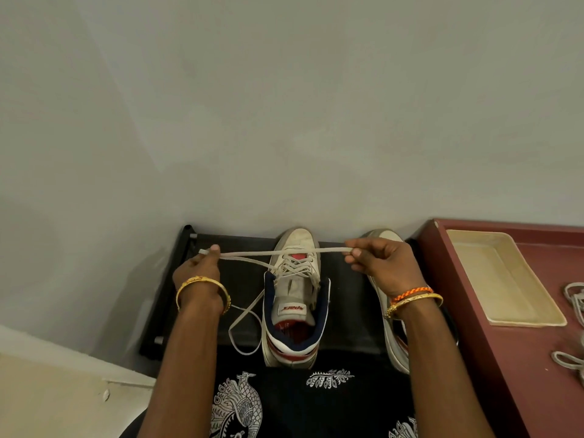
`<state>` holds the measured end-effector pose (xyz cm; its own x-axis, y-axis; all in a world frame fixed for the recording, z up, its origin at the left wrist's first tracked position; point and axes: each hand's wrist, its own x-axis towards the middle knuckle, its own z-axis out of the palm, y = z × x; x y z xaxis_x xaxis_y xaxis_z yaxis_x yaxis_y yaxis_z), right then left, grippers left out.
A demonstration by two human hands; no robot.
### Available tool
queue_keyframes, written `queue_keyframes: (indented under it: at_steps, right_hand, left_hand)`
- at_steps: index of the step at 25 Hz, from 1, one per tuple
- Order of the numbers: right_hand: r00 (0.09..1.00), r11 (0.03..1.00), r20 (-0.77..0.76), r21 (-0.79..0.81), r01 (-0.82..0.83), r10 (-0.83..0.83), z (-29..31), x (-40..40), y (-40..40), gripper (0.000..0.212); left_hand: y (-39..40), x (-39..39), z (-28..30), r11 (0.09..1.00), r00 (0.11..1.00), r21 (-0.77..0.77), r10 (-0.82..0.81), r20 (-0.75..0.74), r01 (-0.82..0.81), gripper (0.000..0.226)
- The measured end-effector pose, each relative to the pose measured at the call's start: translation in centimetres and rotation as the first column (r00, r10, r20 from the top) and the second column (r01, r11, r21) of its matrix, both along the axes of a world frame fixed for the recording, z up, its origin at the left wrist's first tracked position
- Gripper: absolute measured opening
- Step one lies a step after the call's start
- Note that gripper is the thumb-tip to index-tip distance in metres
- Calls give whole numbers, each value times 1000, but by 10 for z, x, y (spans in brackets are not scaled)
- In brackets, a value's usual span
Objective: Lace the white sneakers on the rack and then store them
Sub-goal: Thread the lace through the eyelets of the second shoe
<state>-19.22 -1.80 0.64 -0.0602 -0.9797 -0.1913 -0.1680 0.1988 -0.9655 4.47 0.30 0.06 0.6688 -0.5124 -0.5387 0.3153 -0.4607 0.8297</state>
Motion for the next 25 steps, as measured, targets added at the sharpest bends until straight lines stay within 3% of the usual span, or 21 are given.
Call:
queue_keyframes:
  at_steps: [2,4,6,8,9,12,14,16,17,25]
  right_hand:
    - [996,999,83,30,14,-16,-3,8,0,10]
    - [999,999,20,4,-36,36,-7,18,1,7]
    - [992,995,-87,-37,-97,94,-11,29,3,6]
    - [991,992,-95,-62,-105,99,-15,37,2,8]
    - [989,992,-112,-71,-102,94,-17,39,1,9]
    - [970,993,-213,9,-114,114,-30,42,-2,3]
    - [911,975,-357,154,-158,204,-39,43,-2,18]
    - [878,962,-415,228,-151,237,-44,45,-2,18]
    - [885,965,-418,234,-115,206,-44,45,-2,16]
    - [930,939,-349,345,13,116,-42,43,-9,22]
  left_hand:
    - [3,-6,4,987,972,146,-90,215,59,81]
    - [1,-14,2,949,875,50,-307,373,312,86]
    - [-1,-31,0,727,668,-34,-609,427,685,51]
    - [0,-48,-6,540,507,-49,-750,425,840,22]
    - [-1,-53,-9,526,495,-54,-755,430,849,18]
    - [-6,-58,-20,622,517,32,-678,522,783,15]
    - [-7,-58,-25,633,381,245,-684,623,735,19]
    - [-6,-63,-26,565,174,475,-747,642,675,22]
    - [-5,-67,-27,537,113,538,-768,630,650,23]
    - [-7,-79,-43,509,-14,647,-780,626,567,38]
